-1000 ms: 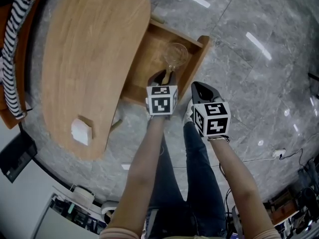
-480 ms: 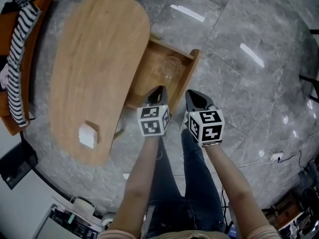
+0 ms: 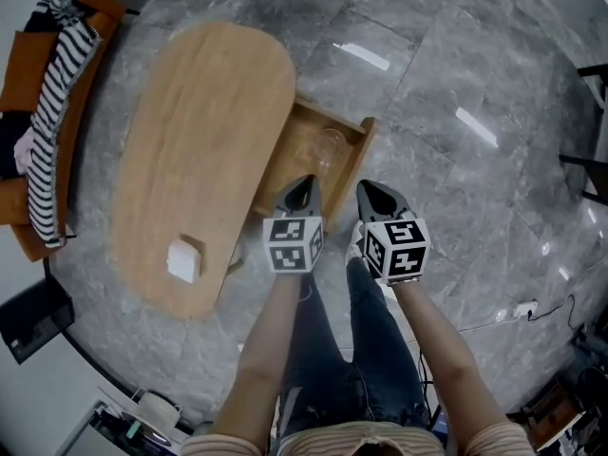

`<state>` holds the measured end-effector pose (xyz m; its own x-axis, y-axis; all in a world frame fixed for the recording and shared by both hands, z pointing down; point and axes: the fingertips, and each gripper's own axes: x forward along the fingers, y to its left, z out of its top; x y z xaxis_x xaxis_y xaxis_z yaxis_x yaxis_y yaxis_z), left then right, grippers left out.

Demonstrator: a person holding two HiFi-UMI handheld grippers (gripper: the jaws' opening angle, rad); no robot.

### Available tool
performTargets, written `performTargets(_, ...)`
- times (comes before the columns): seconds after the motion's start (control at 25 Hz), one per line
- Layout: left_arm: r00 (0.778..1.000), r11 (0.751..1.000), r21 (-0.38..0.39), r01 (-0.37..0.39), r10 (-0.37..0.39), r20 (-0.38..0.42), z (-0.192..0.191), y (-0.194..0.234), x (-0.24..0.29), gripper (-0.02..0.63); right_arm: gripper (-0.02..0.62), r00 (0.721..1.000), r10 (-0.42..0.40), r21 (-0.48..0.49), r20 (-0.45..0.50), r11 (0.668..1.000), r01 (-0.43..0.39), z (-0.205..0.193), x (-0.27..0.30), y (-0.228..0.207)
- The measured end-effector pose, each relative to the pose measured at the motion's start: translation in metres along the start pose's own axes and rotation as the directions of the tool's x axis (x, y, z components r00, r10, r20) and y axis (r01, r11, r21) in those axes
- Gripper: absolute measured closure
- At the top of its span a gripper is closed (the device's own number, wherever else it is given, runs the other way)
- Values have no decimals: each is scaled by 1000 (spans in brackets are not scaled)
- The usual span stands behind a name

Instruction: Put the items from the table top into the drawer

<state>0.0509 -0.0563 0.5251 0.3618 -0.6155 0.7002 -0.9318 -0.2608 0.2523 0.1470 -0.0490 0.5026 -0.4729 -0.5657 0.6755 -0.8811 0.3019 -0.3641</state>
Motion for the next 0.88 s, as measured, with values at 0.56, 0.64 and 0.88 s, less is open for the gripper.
performTargets(0.56, 985, 998, 50, 32, -39, 166, 72, -43, -93, 592, 586, 985, 58, -60, 163, 997, -48, 70, -87, 33)
performTargets(0.64, 983, 998, 57, 20, -30, 183, 81, -43, -104, 592, 586, 981, 72, -68, 180, 996, -60, 77, -96, 40)
performTargets(0.88, 971, 998, 55, 17, -29, 236, 105, -56, -124, 592, 586, 965, 90, -73, 245, 995, -74, 102, -124, 42)
